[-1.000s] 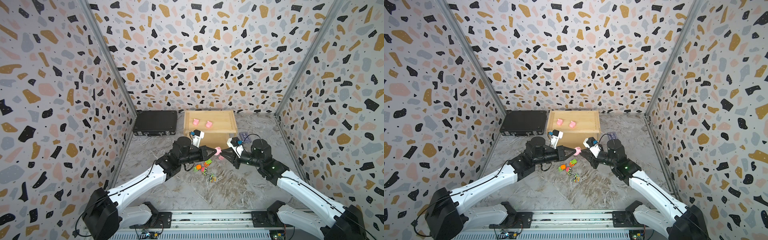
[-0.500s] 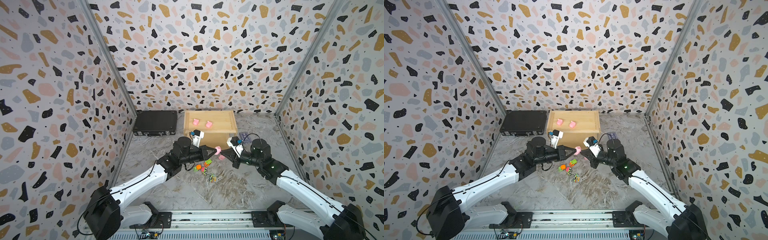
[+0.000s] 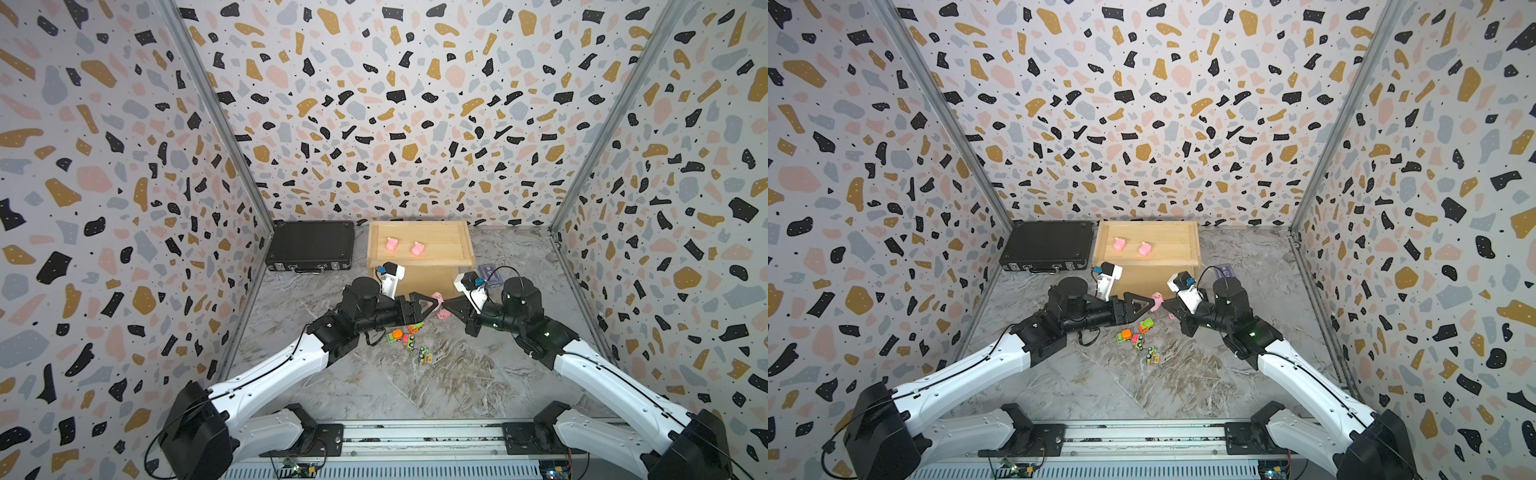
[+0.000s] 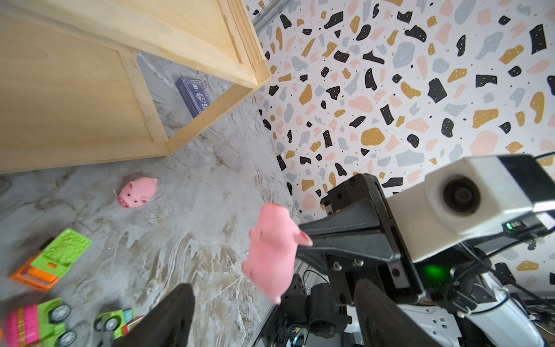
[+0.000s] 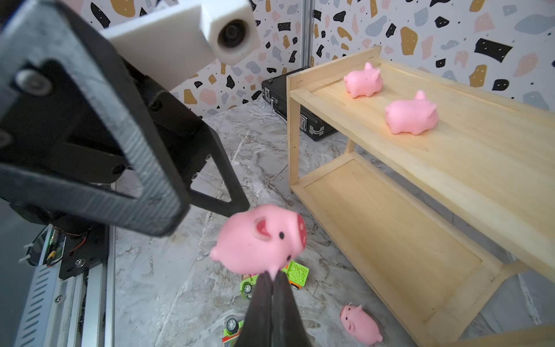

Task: Organize plastic toys on shelves
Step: Place the plastic toy on the shelf.

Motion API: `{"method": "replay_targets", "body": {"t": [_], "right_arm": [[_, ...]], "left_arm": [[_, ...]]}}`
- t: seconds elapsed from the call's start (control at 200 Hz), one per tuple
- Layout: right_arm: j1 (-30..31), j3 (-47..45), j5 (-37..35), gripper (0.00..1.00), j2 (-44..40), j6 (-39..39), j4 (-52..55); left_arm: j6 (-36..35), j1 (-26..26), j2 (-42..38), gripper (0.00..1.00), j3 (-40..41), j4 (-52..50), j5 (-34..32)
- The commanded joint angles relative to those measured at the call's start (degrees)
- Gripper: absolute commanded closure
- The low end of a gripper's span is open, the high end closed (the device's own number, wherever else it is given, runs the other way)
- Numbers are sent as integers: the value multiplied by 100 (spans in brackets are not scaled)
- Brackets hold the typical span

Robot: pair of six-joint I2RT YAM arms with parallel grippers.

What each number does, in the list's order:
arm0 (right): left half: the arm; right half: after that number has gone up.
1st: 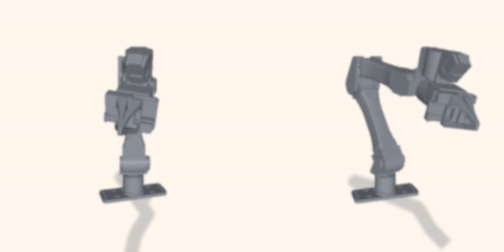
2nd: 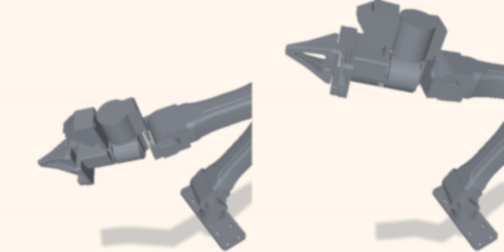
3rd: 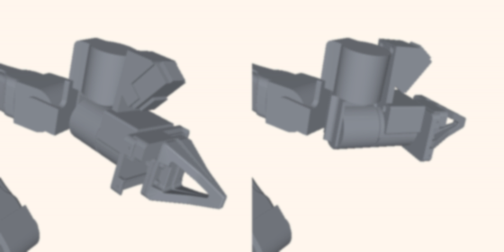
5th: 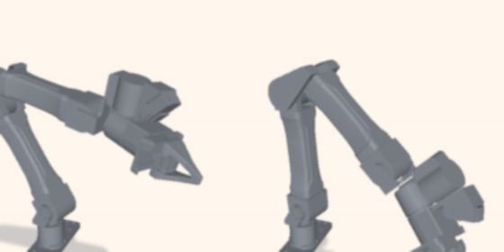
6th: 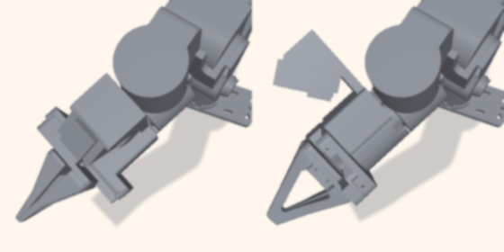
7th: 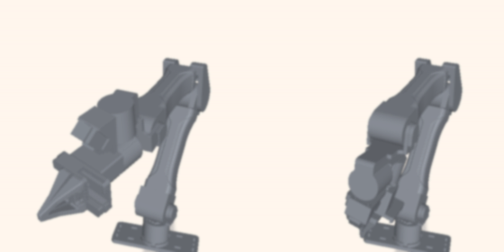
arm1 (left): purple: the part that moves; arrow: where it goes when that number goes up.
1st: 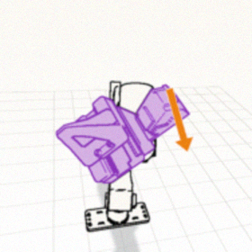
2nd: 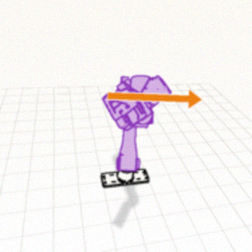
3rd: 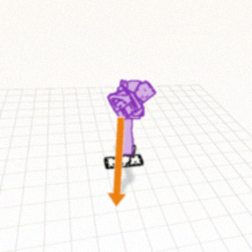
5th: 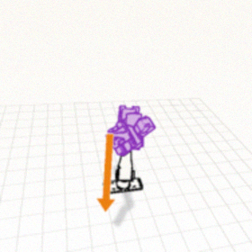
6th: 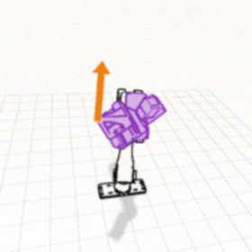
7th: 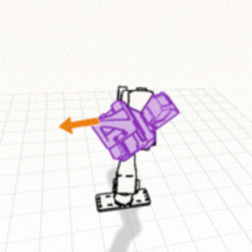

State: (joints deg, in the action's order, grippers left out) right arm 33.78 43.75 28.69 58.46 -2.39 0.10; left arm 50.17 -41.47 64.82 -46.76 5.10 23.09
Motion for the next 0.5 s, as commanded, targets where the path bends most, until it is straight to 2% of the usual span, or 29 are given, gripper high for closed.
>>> {"method": "replay_targets", "body": {"t": [0.0,0.115,0.255,0.496], "right_arm": [[30,603,-235,100,17,234,619],[22,1427,-644,100,400,518,1645],[-110,2864,-1019,100,1322,968,3233],[-518,4797,-1030,100,2667,1426,4695]], "left_arm": [[-799,69,-481,7,-214,-819,-591],[-1518,262,-928,3,-395,-1844,-1347],[-2113,591,-1361,0,-467,-2745,-2286],[-2602,991,-1660,0,-257,-3154,-2731]]}}
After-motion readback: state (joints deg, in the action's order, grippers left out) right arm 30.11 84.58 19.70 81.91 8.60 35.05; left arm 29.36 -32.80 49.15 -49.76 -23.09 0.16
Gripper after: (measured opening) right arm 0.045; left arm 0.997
